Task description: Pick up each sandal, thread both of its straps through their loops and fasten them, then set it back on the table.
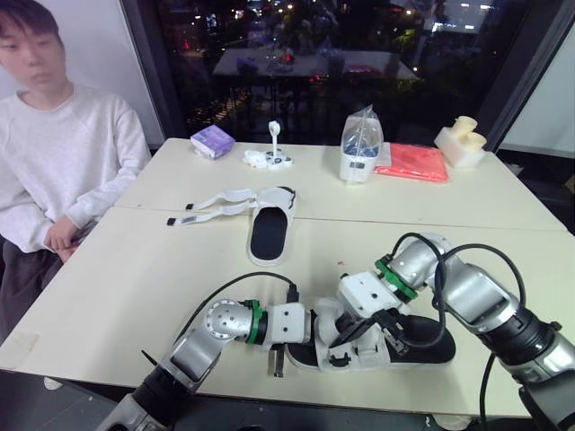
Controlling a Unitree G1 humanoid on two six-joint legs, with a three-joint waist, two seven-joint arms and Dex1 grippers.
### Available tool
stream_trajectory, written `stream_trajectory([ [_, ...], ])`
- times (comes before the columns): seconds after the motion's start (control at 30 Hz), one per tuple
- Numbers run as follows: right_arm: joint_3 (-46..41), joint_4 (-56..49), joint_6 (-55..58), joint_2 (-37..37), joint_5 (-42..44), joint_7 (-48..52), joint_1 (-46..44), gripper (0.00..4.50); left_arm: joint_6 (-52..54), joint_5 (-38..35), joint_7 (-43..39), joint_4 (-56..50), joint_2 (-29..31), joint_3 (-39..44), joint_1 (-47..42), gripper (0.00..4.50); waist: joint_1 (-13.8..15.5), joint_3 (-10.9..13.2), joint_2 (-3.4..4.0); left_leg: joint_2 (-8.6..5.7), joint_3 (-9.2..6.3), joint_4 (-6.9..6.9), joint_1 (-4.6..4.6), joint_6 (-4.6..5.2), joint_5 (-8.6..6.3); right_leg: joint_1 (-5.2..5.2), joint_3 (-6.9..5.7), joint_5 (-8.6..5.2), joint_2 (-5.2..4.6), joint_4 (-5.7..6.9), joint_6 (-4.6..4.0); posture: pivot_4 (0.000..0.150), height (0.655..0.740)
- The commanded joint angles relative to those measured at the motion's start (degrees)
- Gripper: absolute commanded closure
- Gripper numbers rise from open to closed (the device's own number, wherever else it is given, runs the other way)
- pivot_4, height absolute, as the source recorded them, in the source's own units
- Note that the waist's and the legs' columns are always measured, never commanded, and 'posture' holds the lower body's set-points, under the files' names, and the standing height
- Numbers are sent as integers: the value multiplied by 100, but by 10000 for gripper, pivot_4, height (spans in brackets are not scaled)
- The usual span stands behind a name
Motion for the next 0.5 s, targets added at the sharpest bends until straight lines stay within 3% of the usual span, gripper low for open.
stream_trajectory([
  [0.03, 68, -355, 257, -270, 127, 86, 96, 44674, 304, 345, 43, 403, 107, -231, 207, 45000, 1, 0, 0, 0, 0, 0, 0, 0, 0, 0, 0, 0, 0, 0, 0, 1500, 7400],
  [0.3, -52, -706, 622, -421, 33, -274, 953, 44674, 305, 314, 28, 404, 125, -232, 224, 45000, 13, -3, -4, 0, -1, -1, 0, 1, -2, 4, -1, 0, -1, -6, 0, 1500, 7400],
  [0.5, -323, -1061, 1465, -358, 535, -428, 972, 44674, 272, 319, -27, 395, 159, -254, 223, 45000, 11, -3, -4, 0, -2, -1, 1, 1, -2, 6, -2, 0, -2, -6, 0, 1500, 7400],
])
